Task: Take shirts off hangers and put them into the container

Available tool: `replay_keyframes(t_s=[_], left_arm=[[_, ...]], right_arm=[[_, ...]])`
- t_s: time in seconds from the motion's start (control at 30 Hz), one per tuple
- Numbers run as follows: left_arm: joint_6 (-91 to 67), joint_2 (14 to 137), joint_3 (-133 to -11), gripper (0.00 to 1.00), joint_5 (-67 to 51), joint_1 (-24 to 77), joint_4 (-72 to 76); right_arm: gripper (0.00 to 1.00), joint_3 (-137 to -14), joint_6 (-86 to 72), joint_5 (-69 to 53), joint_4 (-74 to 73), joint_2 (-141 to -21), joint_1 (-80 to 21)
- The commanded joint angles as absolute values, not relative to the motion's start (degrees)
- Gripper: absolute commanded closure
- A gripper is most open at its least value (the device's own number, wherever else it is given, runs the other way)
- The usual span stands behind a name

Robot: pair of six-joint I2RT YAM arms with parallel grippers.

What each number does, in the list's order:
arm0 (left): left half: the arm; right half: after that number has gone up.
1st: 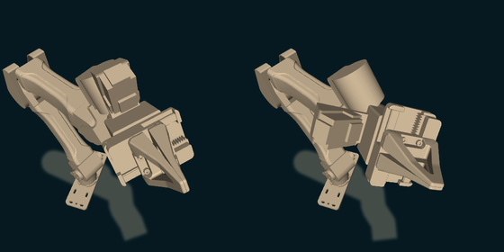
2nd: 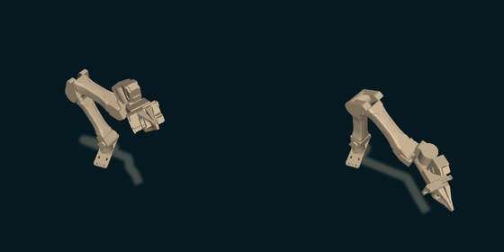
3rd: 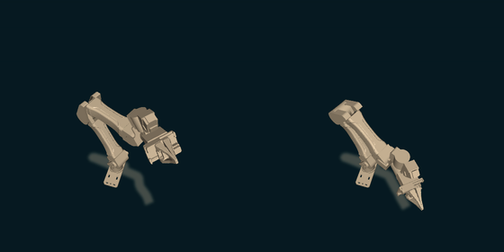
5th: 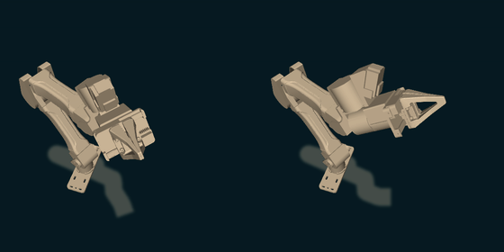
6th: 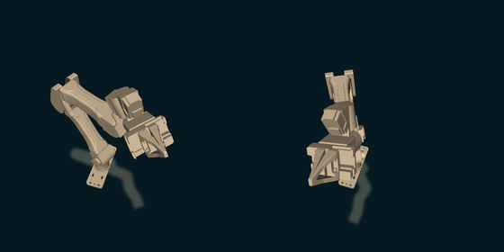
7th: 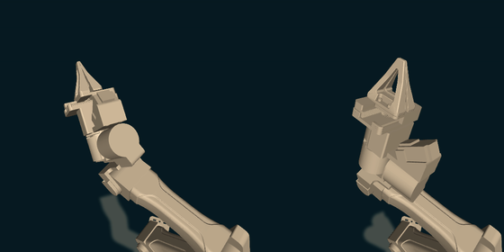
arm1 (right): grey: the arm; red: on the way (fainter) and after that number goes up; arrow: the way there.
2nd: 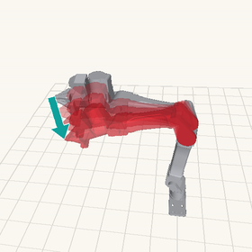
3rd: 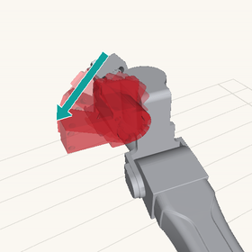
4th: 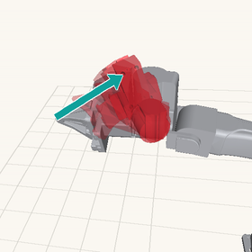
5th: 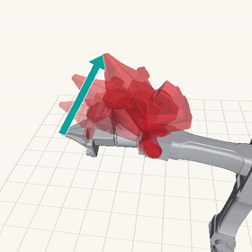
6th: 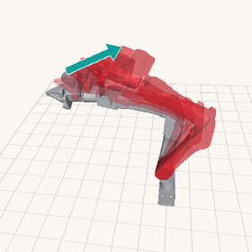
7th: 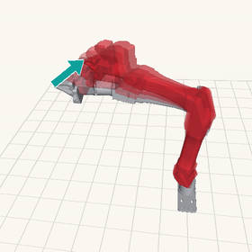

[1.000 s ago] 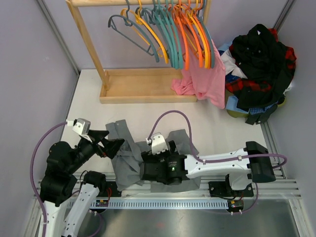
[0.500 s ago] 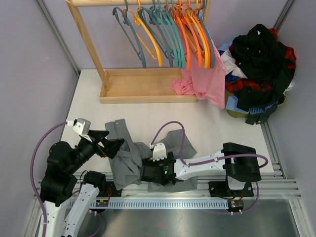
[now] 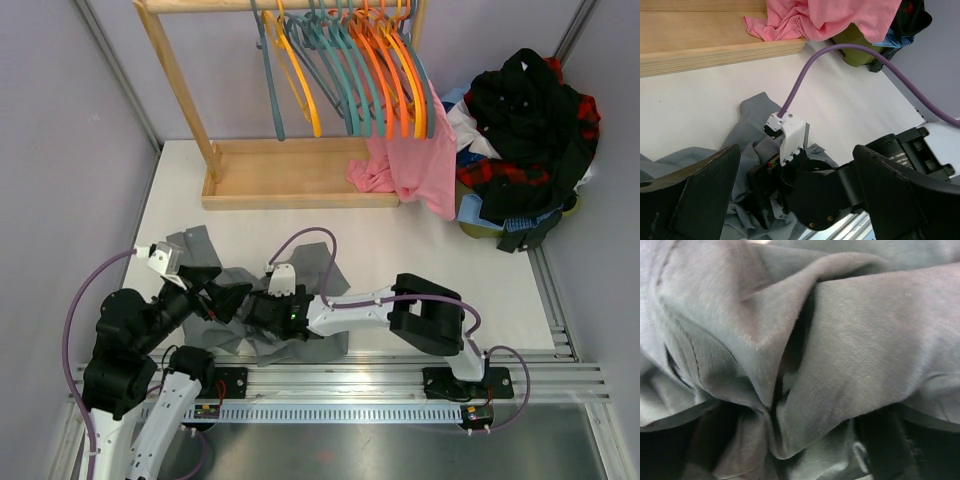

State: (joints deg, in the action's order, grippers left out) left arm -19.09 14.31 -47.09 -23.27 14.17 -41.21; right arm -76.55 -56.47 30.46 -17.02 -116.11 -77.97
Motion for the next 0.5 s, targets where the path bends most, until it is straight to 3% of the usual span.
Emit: replay_keyframes(t_s=[0.0,0.03,0.1,0.13,0.2,0.23,0.27,0.47], left_arm=[[-19.2,13.6,-47.3,0.01,-22.8,14.1,-40.5],[-19.3,13.5,-47.3,0.01,-22.9,14.1,-40.3],[-19.2,13.5,-47.1,0.01,-22.9,14.1,-40.0],[-19.2,13.5,-46.9,0.01,-23.0,14.1,-39.9],[-19.4,13.6,-46.8,0.01,-23.1,14.1,-39.8],[-19.3,13.6,-46.9,0.01,-23.1,14.1,-39.8],[-19.4,13.7,-46.9,0.01,-23.1,14.1,-39.8],[-19.4,13.9,-46.9,0.01,-23.6,14.1,-40.0]], right_arm=[[0.12,-77.3,-63.0,31.8,-39.2,-125.6,-76.5],[0.28,-77.0,-64.1,33.1,-41.5,-125.8,-76.1],[0.40,-74.6,-66.2,35.3,-45.0,-124.8,-73.6],[0.54,-73.2,-67.0,36.0,-45.1,-123.9,-72.6],[0.72,-67.5,-67.3,36.2,-42.6,-119.6,-69.5],[0.91,-65.2,-67.3,34.8,-40.8,-117.8,-68.3],[1.00,-60.9,-67.3,34.0,-38.9,-113.9,-65.9],[1.00,-55.8,-71.4,39.6,-39.6,-101.1,-63.5]])
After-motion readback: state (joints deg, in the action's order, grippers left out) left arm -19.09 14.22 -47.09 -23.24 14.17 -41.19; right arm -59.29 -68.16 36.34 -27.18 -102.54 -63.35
